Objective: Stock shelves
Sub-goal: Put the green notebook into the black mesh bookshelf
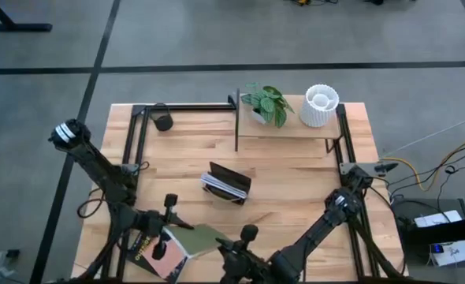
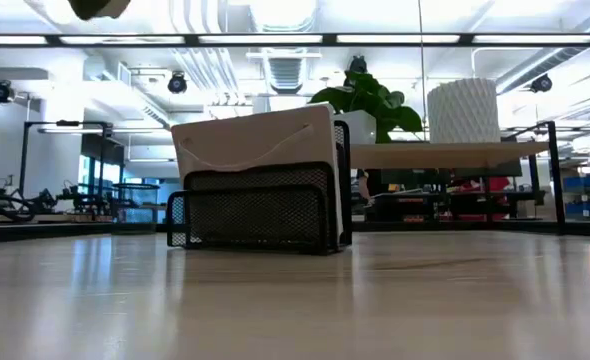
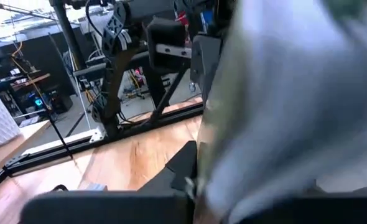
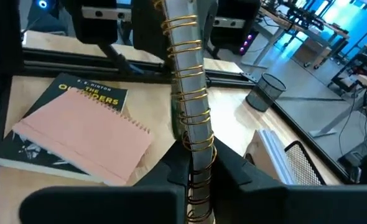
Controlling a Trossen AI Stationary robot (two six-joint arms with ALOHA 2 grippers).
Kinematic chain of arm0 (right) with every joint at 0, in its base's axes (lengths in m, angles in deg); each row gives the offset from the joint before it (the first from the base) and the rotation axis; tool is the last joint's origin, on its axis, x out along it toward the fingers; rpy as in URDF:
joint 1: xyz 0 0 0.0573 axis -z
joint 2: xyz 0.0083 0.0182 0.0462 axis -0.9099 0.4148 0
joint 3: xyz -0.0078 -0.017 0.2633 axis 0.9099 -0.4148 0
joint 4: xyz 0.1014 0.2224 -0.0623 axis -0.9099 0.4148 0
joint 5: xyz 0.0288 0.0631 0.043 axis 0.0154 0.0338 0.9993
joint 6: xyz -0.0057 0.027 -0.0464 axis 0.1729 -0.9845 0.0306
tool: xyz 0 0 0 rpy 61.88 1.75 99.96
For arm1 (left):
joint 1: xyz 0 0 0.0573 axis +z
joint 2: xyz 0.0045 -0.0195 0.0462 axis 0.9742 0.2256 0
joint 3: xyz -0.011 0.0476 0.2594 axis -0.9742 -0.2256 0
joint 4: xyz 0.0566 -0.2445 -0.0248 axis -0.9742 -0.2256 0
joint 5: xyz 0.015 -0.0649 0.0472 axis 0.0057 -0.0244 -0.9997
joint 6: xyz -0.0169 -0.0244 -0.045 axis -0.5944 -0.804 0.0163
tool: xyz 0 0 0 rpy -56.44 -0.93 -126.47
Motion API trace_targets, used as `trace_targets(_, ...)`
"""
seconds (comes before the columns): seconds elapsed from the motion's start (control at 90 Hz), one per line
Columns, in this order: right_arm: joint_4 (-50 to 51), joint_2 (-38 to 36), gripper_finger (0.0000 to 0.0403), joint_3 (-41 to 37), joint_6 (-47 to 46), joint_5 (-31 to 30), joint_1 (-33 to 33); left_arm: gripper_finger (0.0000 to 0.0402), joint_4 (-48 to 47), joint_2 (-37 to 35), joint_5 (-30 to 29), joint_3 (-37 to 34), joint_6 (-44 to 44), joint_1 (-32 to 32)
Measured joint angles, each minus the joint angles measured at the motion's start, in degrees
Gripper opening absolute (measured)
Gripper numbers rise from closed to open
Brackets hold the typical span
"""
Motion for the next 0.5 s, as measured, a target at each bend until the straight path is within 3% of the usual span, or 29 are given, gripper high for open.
trace_targets(0.289, -1.61, 0.25, 0.0019, -0.74, -1.24, 7.2, 3.22, 0.0024, 1.9, -0.99, 0.34, -0.02, 0.64, -0.04)
trace_targets(0.5, -2.31, 0.39, 0.0019, -1.9, -1.26, 7.49, 4.61, 0.0022, 2.22, -1.04, 1.45, 0.0, 0.64, -0.03)
